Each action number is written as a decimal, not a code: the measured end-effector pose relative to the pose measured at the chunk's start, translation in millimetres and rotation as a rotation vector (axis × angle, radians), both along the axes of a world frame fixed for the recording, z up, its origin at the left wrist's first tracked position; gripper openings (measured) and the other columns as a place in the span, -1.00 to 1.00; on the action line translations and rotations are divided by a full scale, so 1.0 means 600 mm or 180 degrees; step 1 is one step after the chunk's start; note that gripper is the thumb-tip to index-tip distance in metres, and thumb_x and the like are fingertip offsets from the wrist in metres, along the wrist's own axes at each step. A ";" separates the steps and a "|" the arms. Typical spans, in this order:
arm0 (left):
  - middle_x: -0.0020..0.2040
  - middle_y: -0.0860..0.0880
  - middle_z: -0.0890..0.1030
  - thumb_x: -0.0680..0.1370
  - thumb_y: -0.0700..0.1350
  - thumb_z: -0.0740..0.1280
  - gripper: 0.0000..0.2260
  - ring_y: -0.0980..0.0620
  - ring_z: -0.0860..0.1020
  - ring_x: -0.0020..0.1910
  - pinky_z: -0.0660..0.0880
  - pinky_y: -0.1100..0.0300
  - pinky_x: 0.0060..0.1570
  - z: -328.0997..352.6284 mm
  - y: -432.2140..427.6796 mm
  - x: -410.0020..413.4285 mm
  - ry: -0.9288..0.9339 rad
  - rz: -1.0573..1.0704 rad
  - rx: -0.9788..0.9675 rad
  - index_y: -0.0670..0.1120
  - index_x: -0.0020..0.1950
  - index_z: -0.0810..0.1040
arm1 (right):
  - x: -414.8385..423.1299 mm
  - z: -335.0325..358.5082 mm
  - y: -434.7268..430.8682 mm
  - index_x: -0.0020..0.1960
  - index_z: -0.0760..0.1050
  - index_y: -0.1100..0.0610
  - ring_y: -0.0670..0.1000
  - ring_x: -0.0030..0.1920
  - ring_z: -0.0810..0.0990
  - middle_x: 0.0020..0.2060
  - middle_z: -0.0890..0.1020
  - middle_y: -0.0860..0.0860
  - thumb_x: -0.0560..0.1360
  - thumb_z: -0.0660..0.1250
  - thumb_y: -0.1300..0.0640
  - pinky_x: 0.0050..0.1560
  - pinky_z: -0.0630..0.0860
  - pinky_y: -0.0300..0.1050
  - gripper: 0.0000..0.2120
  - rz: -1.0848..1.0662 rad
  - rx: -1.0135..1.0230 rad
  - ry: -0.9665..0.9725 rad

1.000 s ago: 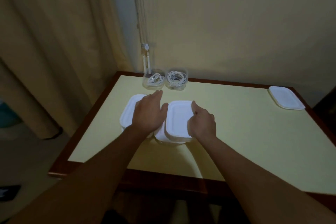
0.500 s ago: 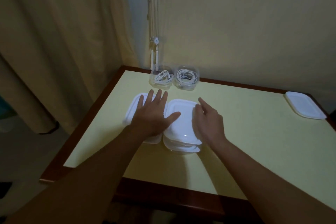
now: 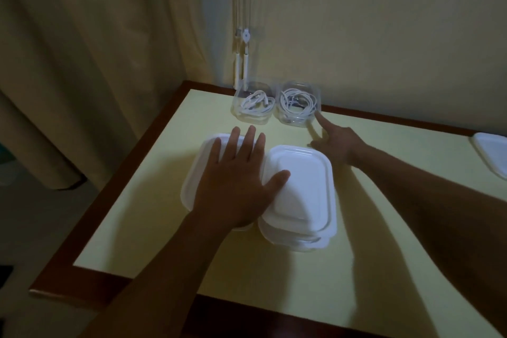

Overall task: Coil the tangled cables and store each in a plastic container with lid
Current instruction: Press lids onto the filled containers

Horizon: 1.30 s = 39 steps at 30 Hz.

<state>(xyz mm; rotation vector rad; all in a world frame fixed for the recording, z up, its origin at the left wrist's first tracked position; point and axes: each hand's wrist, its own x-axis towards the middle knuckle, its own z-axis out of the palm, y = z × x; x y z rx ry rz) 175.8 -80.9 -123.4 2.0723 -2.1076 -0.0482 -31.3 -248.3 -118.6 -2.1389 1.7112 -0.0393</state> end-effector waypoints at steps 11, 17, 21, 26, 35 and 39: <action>0.66 0.06 -0.12 0.53 0.41 -0.26 -0.24 0.02 -0.22 0.62 -0.24 -0.10 0.57 0.006 0.001 -0.004 0.0130 0.0030 0.0169 0.06 0.65 -0.11 | -0.030 -0.043 -0.011 0.30 0.46 0.05 0.27 0.05 0.61 0.07 0.66 0.21 0.63 0.21 -0.22 -0.12 0.39 -0.01 -0.59 -0.0141 -0.1157 -0.0252; 0.64 -0.02 0.12 0.59 0.28 -0.11 -0.34 -0.08 -0.01 0.62 -0.09 -0.17 0.55 0.023 -0.009 -0.017 0.0085 0.0013 0.0213 -0.01 0.63 0.05 | -0.092 -0.058 0.072 0.16 0.48 0.04 0.23 0.01 0.64 0.01 0.70 0.13 0.61 0.24 -0.21 -0.09 0.47 0.02 -0.66 -0.0298 -0.1242 -0.0598; 0.57 -0.09 0.28 0.67 0.14 0.10 -0.44 -0.14 0.17 0.57 0.04 -0.18 0.54 0.040 -0.010 -0.063 0.0184 -0.0098 -0.0009 -0.08 0.60 0.13 | -0.148 -0.046 0.131 0.11 0.49 0.04 0.19 -0.04 0.64 -0.05 0.70 0.07 0.61 0.25 -0.18 -0.16 0.42 -0.04 -0.70 -0.0360 -0.1265 -0.0676; 0.54 -0.17 0.34 0.65 0.04 0.17 -0.46 -0.26 0.29 0.52 0.19 -0.22 0.50 0.053 -0.012 -0.156 -0.0367 -0.0680 -0.0422 -0.18 0.58 0.26 | -0.215 -0.038 0.209 0.11 0.49 0.02 0.12 -0.05 0.59 -0.09 0.66 0.04 0.61 0.24 -0.16 -0.17 0.45 -0.03 -0.74 -0.0492 -0.1278 -0.0668; 0.39 -0.25 0.51 0.52 0.05 0.24 -0.39 -0.31 0.51 0.30 0.46 -0.17 0.29 0.024 0.004 -0.354 0.0528 -0.1277 -0.0643 -0.28 0.48 0.39 | -0.342 -0.037 0.293 0.08 0.49 0.02 0.11 -0.01 0.57 -0.12 0.65 0.03 0.61 0.22 -0.17 -0.08 0.52 0.04 -0.73 -0.0666 -0.1350 -0.0343; 0.59 -0.13 0.26 0.55 0.17 0.36 -0.21 -0.11 0.26 0.54 0.22 0.05 0.48 -0.037 0.017 -0.395 0.1451 -0.0798 -0.0196 -0.16 0.62 0.11 | -0.389 -0.046 0.305 0.13 0.48 0.02 0.14 -0.01 0.59 -0.10 0.67 0.03 0.62 0.23 -0.16 -0.03 0.50 0.08 -0.73 -0.0706 -0.1509 -0.0325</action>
